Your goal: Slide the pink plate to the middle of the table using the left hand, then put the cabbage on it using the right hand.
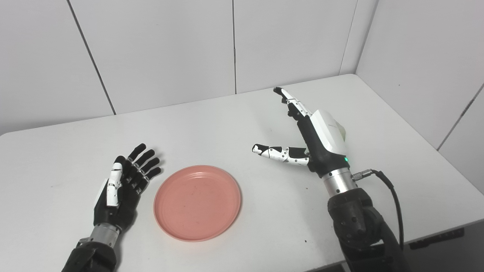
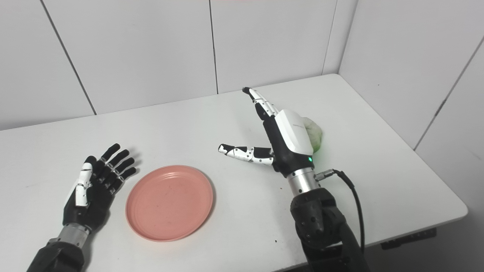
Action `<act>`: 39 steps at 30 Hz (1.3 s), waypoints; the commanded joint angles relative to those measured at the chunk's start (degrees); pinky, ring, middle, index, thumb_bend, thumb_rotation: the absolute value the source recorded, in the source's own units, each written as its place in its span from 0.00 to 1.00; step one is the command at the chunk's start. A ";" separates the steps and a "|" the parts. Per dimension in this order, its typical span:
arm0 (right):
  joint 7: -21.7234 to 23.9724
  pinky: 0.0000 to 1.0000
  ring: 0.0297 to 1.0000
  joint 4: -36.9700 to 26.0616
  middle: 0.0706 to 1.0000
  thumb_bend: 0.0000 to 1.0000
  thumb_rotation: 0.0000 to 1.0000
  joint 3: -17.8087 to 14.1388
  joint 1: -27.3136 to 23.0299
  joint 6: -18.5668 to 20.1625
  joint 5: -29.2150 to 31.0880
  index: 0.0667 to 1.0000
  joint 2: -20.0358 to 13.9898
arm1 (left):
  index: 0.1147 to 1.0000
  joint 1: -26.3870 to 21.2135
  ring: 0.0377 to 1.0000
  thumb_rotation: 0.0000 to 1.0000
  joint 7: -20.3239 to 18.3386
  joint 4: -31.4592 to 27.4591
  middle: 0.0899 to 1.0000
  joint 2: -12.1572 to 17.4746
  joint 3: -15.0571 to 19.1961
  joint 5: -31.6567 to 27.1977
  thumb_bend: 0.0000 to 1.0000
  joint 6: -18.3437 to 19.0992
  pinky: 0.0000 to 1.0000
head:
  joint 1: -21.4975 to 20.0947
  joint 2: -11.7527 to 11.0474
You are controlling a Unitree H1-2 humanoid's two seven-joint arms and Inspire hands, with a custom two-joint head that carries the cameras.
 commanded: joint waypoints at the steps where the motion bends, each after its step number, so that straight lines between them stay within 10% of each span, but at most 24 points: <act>1: -0.26 0.78 0.89 -2.16 0.94 0.97 0.53 -1.06 -2.18 0.90 -1.29 0.93 -0.89 | 0.81 1.83 0.83 1.00 0.64 3.26 0.83 0.60 -0.01 0.68 0.50 1.90 0.81 | 0.07 0.04; 39: -3.84 0.75 0.95 10.28 1.00 1.00 0.58 -11.44 -0.83 6.98 -0.41 1.00 -6.15 | 0.81 1.44 0.81 1.00 -0.44 4.03 0.82 1.39 2.02 -1.06 0.46 2.73 0.80 | -2.08 0.27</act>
